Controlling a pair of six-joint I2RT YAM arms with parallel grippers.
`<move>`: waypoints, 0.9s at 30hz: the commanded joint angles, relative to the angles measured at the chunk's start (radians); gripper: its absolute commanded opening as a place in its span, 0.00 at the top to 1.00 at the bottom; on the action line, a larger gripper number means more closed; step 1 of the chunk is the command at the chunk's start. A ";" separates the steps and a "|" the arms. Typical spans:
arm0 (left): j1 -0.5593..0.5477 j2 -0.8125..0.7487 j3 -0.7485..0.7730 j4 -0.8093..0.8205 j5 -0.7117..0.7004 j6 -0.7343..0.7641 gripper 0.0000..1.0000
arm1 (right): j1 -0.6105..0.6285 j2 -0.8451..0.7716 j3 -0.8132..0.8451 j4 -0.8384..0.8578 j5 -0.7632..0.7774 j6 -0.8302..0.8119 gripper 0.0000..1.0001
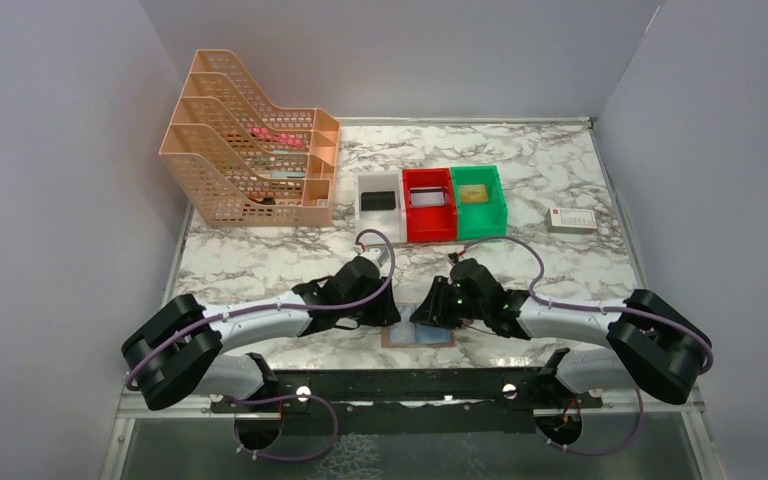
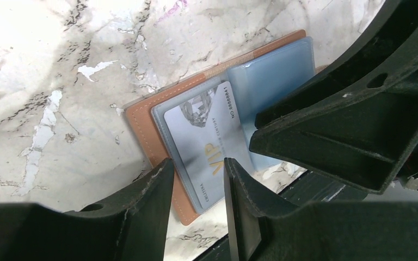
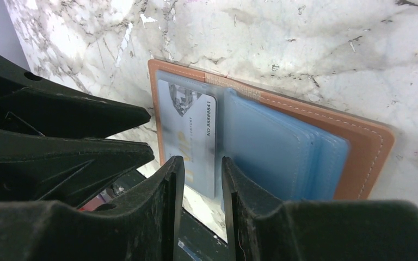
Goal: Take the credit cards out of the card holder
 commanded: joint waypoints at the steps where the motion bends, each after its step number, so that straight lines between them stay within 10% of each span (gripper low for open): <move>1: -0.004 0.006 0.022 0.057 0.046 0.020 0.57 | -0.001 -0.007 0.018 -0.030 0.031 -0.016 0.63; 27: -0.004 0.009 0.037 0.030 -0.002 0.016 0.58 | -0.001 0.002 0.015 -0.020 0.024 -0.019 0.62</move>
